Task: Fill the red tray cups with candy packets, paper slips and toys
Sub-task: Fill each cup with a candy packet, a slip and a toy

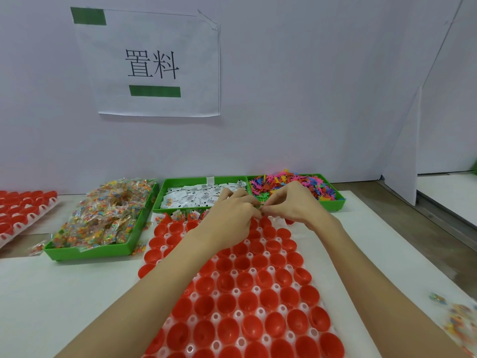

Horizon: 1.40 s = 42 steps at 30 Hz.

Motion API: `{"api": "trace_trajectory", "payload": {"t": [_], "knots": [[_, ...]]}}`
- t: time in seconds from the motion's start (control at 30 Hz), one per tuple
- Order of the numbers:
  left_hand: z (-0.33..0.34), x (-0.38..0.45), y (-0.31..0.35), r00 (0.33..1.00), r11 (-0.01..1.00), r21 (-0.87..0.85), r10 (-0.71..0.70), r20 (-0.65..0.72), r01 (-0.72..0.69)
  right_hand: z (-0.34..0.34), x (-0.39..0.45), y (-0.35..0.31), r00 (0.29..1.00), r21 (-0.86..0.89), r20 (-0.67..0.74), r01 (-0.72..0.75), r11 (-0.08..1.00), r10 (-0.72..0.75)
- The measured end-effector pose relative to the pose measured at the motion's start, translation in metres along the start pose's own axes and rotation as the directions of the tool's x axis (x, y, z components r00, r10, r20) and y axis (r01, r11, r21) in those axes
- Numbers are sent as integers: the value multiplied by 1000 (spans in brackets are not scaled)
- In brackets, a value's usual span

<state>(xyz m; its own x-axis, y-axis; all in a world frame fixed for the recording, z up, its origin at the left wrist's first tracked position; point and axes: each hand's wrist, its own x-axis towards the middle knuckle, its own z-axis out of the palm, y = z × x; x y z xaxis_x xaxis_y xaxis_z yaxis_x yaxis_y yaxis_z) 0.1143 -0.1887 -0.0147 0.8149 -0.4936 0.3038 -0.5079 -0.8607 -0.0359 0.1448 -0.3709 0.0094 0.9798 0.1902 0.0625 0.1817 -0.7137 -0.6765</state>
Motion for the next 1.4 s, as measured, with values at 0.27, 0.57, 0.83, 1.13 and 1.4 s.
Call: {"api": "trace_trajectory", "payload": {"t": [0.27, 0.57, 0.83, 1.13, 1.4], "knots": [[2, -3, -4, 999, 999, -4, 38, 6, -38, 10, 3, -1, 1000, -102, -24, -15, 995, 13], [3, 2, -3, 997, 997, -27, 70, 31, -69, -9, 3, 9, 996, 129, 28, -86, 988, 83], [2, 1, 1, 996, 996, 8, 84, 20, -84, -27, 8, 28, 973, -67, -89, -219, 974, 212], [-5, -3, -3, 995, 997, -30, 80, 57, -78, -9, 9, 29, 973, -311, -84, -232, 922, 217], [-32, -35, -14, 982, 989, -137, -73, -175, 49, -31, 2, 16, 989, -193, 27, -138, 971, 146]]}}
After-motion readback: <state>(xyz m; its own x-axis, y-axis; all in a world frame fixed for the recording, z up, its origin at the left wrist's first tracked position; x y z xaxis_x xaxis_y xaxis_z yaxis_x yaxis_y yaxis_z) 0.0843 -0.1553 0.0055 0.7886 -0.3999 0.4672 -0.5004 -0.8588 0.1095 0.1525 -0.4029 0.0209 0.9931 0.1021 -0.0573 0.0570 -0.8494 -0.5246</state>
